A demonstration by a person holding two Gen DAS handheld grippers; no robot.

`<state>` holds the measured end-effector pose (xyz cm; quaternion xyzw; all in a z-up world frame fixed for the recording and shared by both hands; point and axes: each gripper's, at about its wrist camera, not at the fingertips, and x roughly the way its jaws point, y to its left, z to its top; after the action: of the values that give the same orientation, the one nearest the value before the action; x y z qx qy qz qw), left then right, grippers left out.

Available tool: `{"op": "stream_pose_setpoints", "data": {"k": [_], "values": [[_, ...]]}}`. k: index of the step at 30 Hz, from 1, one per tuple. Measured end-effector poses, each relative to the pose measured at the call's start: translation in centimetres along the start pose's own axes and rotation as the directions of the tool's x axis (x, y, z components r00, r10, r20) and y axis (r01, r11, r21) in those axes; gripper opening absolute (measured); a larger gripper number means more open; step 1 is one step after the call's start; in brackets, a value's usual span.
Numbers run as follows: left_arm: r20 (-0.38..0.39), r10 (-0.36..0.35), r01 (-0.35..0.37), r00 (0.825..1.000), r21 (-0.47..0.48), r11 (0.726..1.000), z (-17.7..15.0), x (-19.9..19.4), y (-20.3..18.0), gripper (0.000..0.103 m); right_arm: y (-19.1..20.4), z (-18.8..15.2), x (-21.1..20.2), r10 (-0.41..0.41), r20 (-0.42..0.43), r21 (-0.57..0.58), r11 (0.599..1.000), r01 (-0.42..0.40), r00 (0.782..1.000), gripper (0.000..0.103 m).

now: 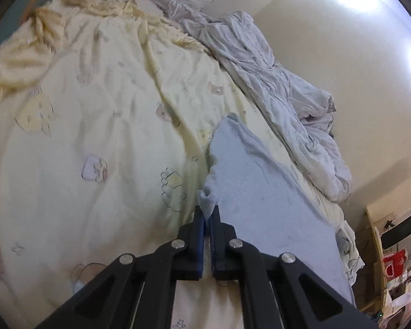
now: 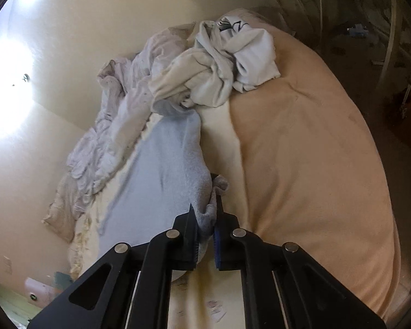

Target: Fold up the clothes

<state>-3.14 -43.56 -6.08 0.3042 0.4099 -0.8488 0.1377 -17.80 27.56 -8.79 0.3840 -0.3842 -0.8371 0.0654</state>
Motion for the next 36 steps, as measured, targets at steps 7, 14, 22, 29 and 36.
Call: {"op": "stream_pose_setpoints", "data": {"k": [7, 14, 22, 29, 36], "values": [[0.016, -0.003, 0.003, 1.0, 0.028, 1.0, 1.6, -3.4, -2.0, 0.002, 1.7, 0.5, -2.0, 0.055, 0.02, 0.04, 0.998, -0.056, 0.998, 0.007], [-0.059, 0.084, -0.077, 0.995, 0.114, 0.99, -0.1, -5.8, -1.7, 0.002, -0.2, -0.8, -4.8, -0.001, -0.057, 0.075, 0.997, 0.006, 0.998, 0.007], [-0.084, 0.158, -0.132, 0.984, 0.254, 0.958, -2.6, -10.5, -1.0, 0.002, -4.3, -3.7, -10.0, -0.038, -0.084, 0.107, 0.993, 0.047, 0.996, 0.006], [-0.188, 0.255, -0.174, 0.948, 0.365, 0.914, -6.0, -11.5, 1.0, 0.003, -8.3, -6.4, -13.0, -0.11, -0.186, 0.117, 0.984, 0.133, 0.976, 0.006], [-0.158, 0.395, -0.277, 0.905, 0.486, 0.829, -6.6, -12.0, 0.2, 0.02, -8.9, -4.5, -13.3, -0.32, -0.216, -0.018, 0.946, 0.323, 0.923, 0.033]]}}
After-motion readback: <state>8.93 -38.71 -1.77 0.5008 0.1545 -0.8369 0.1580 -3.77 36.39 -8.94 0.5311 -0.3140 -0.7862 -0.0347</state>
